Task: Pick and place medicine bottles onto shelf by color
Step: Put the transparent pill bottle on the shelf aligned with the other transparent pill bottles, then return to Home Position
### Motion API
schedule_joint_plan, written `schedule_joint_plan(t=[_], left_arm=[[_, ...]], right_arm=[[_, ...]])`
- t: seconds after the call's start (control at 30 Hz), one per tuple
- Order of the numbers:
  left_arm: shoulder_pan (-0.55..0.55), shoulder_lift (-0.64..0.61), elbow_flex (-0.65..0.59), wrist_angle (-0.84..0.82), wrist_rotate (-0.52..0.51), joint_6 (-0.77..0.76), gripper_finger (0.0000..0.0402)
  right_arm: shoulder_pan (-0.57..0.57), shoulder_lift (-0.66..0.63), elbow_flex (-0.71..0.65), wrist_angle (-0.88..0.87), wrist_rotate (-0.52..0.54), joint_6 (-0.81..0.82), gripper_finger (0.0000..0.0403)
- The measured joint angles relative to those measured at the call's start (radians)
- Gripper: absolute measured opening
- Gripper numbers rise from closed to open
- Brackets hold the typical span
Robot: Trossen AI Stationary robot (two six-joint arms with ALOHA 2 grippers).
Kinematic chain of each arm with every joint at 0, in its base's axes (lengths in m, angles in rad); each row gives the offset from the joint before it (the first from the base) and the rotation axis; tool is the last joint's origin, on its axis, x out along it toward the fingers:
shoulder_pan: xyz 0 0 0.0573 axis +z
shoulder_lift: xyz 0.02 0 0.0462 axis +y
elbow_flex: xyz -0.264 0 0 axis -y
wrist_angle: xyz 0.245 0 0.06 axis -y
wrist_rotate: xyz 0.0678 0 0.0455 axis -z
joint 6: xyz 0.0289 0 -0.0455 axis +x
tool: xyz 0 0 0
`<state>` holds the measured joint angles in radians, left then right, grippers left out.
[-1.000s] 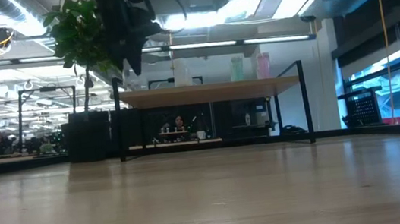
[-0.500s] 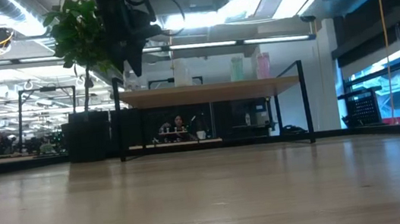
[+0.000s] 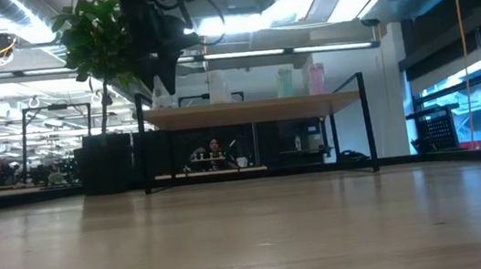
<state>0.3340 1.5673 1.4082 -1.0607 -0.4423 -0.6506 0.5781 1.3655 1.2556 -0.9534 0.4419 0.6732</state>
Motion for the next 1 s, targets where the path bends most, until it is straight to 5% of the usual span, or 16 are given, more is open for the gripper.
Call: schedule_joint_plan(t=[0.67, 1.0], left_arm=[[0.013, 0.000, 0.000, -0.008, -0.014, -0.025, 0.0199], [0.013, 0.000, 0.001, -0.024, -0.037, -0.047, 0.0291]], right_arm=[[0.000, 0.000, 0.000, 0.003, 0.000, 0.000, 0.0271], [0.000, 0.000, 0.000, 0.003, 0.000, 0.000, 0.0271]])
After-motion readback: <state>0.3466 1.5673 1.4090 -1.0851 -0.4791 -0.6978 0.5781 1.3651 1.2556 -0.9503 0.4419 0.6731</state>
